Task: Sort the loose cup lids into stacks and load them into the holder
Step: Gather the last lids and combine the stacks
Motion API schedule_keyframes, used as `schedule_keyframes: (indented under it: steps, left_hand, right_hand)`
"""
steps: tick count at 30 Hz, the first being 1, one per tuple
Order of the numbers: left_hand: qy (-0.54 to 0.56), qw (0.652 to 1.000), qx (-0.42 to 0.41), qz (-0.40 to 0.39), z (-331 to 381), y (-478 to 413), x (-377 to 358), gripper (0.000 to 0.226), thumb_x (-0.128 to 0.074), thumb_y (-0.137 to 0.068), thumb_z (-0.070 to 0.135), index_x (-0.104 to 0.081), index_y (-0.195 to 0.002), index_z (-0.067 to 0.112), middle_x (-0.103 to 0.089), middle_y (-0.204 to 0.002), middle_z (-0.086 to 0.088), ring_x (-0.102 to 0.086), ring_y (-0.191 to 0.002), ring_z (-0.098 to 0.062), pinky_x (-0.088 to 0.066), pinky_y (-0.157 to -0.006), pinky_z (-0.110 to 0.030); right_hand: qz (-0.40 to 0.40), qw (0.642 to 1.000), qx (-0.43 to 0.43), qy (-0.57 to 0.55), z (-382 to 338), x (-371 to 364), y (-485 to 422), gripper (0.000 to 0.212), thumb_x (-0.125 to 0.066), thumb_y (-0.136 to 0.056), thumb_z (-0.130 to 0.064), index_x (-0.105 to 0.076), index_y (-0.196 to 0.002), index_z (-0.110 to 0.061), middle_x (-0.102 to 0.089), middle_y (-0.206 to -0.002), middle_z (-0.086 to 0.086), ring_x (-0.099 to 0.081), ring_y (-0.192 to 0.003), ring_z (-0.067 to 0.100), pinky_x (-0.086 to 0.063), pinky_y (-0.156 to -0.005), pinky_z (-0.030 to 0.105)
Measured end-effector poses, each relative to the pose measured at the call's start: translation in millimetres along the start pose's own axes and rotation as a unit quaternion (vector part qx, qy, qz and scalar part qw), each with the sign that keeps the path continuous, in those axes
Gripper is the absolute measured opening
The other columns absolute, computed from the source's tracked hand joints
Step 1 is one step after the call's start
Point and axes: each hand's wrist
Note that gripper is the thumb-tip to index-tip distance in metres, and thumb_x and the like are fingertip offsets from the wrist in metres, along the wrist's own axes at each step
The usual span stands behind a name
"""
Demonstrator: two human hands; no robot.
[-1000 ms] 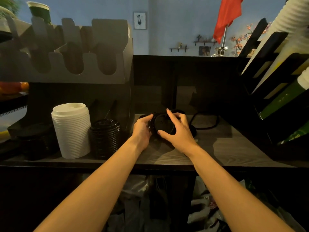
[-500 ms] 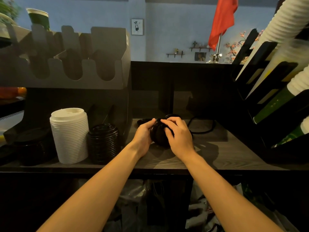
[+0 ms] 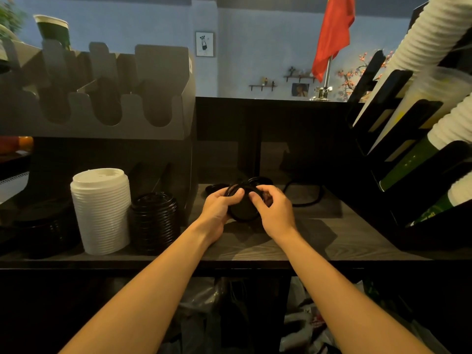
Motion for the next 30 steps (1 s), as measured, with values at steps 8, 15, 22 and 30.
schedule_keyframes:
  steps: [8, 15, 22, 30]
  left_hand:
    - [0.02, 0.999, 0.023, -0.014, -1, -1, -3, 0.026, -0.068, -0.092, 0.005, -0.07, -0.118, 0.007, -0.076, -0.11, -0.012, -0.073, -0.106, -0.029, -0.059, -0.091, -0.041]
    - [-0.008, 0.992, 0.006, 0.123, -9, -11, 1, 0.016, -0.071, -0.093, 0.011, -0.066, -0.107, 0.017, -0.075, -0.103, -0.005, -0.072, -0.098, -0.02, -0.058, -0.081, -0.032]
    - [-0.088, 0.981, -0.035, 0.169, -18, -18, 1, 0.016, -0.071, -0.092, 0.016, -0.062, -0.095, 0.028, -0.072, -0.104, -0.003, -0.069, -0.103, -0.021, -0.058, -0.095, -0.043]
    - [-0.068, 0.978, -0.024, 0.195, -20, -22, 3, 0.033, -0.069, -0.095, 0.015, -0.057, -0.126, 0.015, -0.066, -0.112, -0.001, -0.063, -0.114, -0.023, -0.051, -0.105, -0.044]
  right_hand:
    - [0.015, 0.998, -0.049, -0.034, -4, 4, 2, 0.023, -0.055, -0.1, -0.04, -0.065, -0.115, -0.026, -0.064, -0.107, -0.008, -0.06, -0.101, 0.008, -0.05, -0.079, 0.022]
    - [-0.055, 0.934, -0.109, 0.335, -2, 3, 0, 0.06, -0.051, -0.099, -0.038, -0.031, -0.153, -0.023, -0.035, -0.155, 0.007, -0.03, -0.141, 0.029, -0.031, -0.113, 0.042]
    - [-0.09, 0.915, -0.092, 0.382, -5, 2, 0, 0.06, -0.062, -0.09, -0.049, -0.046, -0.141, -0.021, -0.035, -0.15, 0.011, -0.027, -0.14, 0.031, -0.026, -0.113, 0.043]
    - [-0.069, 0.947, -0.121, 0.289, -1, 2, 0, 0.08, -0.071, -0.082, -0.057, -0.036, -0.146, -0.023, -0.034, -0.148, 0.009, -0.034, -0.138, 0.029, -0.039, -0.108, 0.043]
Point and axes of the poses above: each hand's wrist, its own y-axis away from the middle knuckle, its own x-axis out of the back of the hand, z = x × y
